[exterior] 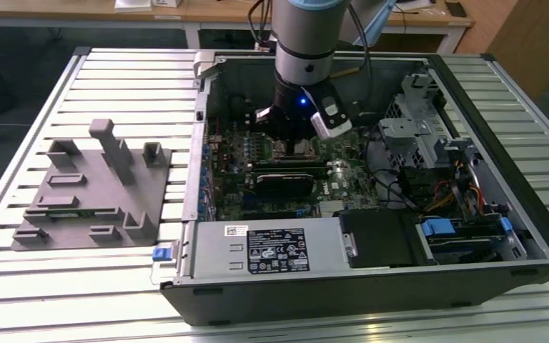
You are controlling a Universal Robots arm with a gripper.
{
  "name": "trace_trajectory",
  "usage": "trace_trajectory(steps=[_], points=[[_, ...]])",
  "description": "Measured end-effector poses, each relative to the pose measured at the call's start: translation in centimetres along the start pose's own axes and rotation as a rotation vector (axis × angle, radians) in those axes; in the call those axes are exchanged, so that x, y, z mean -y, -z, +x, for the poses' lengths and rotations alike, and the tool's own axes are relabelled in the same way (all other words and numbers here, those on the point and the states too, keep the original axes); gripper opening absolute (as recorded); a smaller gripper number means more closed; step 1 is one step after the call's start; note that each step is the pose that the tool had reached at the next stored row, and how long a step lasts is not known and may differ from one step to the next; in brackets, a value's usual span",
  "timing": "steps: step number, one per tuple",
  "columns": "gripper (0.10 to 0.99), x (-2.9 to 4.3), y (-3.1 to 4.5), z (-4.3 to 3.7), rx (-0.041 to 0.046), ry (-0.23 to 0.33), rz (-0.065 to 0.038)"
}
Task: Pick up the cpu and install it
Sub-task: 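Install the second cpu locking lever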
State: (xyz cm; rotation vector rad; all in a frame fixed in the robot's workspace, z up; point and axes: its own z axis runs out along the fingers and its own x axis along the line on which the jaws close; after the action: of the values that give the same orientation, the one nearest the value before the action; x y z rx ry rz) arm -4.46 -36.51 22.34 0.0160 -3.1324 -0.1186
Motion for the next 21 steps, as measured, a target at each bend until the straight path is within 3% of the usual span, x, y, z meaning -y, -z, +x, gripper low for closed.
trace_trajectory(steps=[3, 5, 21], points=[[0.106, 0.22, 0.01, 0.21, 0.0003, 0.0, -0.029], [0.106, 0.42, 0.02, 0.44, 0.0004, 0.0, -0.037], [0.106, 0.96, 0.39, 0.53, -0.0014, 0.0, -0.038]])
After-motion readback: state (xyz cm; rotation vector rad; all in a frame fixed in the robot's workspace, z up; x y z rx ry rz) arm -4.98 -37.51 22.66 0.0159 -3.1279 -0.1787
